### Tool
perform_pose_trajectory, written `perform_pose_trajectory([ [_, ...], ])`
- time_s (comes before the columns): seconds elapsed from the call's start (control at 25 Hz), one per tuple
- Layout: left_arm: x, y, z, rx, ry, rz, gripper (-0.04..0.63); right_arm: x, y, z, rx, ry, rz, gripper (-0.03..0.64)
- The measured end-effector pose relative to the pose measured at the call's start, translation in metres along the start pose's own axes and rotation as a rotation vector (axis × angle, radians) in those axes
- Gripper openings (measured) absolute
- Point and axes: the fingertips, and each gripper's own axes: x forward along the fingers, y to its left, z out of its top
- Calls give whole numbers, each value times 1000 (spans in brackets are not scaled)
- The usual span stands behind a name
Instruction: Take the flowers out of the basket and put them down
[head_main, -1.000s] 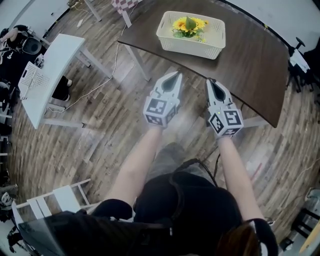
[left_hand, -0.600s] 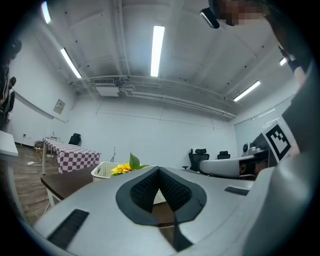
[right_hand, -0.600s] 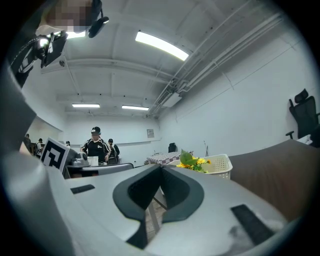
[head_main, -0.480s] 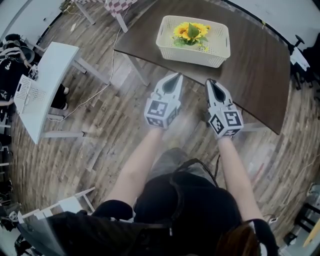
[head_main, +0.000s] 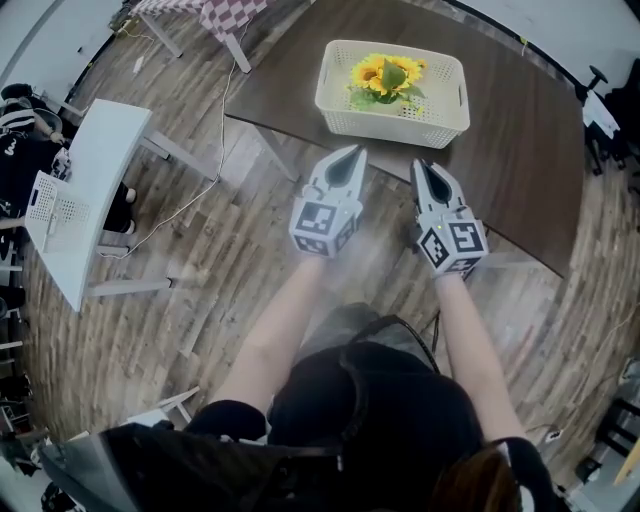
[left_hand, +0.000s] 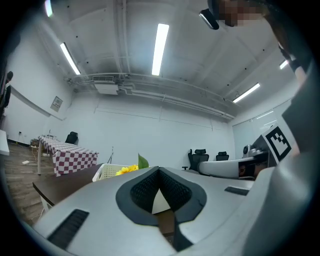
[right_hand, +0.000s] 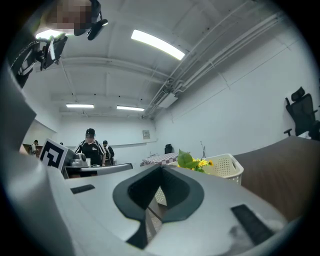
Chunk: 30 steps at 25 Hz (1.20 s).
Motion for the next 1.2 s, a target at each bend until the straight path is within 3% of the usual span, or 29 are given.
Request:
perform_pose_trajectory([
  [0.48,24,11,1,14,-17,-9,6,24,-15,1,-1,5,11,2],
  [1.2,83,46,10,59,-17,36,6,86,-54,12,-20,19,72,2],
])
